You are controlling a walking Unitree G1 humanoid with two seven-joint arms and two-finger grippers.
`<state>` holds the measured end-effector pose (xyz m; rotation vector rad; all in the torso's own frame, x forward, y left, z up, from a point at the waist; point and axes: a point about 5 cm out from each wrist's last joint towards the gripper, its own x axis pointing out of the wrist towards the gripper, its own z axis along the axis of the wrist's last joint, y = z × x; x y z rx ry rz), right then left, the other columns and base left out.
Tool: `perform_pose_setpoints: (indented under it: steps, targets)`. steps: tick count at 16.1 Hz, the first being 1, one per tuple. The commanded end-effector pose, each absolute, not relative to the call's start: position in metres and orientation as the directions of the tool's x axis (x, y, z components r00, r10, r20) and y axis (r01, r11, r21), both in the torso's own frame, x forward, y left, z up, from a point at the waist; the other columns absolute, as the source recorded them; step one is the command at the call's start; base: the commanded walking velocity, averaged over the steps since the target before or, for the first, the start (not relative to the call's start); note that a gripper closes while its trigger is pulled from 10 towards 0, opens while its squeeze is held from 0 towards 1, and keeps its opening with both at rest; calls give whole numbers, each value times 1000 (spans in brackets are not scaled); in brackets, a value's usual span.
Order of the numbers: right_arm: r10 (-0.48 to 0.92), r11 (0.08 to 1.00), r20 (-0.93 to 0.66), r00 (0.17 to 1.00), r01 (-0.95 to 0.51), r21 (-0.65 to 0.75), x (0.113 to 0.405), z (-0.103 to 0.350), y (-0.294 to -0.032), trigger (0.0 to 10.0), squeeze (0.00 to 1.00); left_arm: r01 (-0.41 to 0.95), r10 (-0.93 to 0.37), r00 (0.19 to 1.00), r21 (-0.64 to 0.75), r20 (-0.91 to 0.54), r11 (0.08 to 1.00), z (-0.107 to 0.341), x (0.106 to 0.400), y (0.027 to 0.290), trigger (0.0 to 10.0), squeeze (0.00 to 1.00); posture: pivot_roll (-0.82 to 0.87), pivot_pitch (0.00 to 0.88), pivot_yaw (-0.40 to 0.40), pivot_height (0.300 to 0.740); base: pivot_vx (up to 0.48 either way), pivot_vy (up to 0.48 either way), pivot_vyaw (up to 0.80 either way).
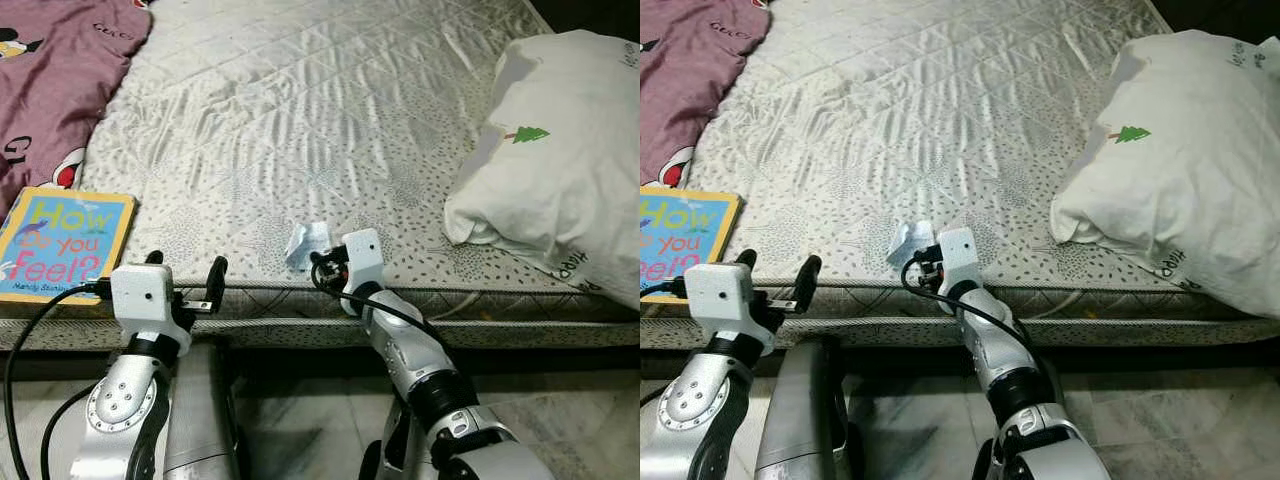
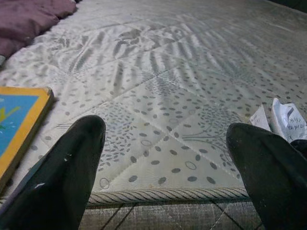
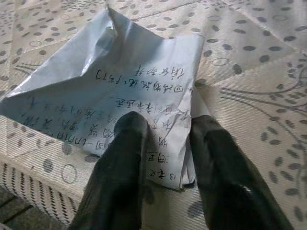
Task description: Clean up the room
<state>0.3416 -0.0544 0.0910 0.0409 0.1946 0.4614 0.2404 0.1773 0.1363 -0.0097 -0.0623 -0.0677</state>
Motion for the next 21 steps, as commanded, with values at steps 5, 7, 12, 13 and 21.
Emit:
perform_pose_setpoints:
  steps: [5,7,12,13,21]
  targets:
    - [431,902,-195,881,-424,78,341,85,-60,0,0,77,-76,996,-15,53,997,132,242,174,10000,0,123,188,-67,483,0,0,0]
    - [429,903,-194,882,-422,74,342,86,-61,0,0,78,-77,996,-17,54,997,132,242,173,10000,0,123,186,-68,483,0,0,0]
    - [413,911,-190,891,-407,69,344,87,-68,0,0,87,-87,994,-13,61,996,131,247,173,10000,0,103,163,-70,483,0,0,0]
    - [395,918,-177,901,-391,61,346,88,-72,0,0,89,-88,994,-16,68,996,131,249,171,10000,0,100,157,-73,483,0,0,0]
    - [141,990,59,988,-141,-6,362,132,-139,0,0,7,-5,992,-14,123,1000,133,266,176,10000,0,41,72,-82,483,0,0,0]
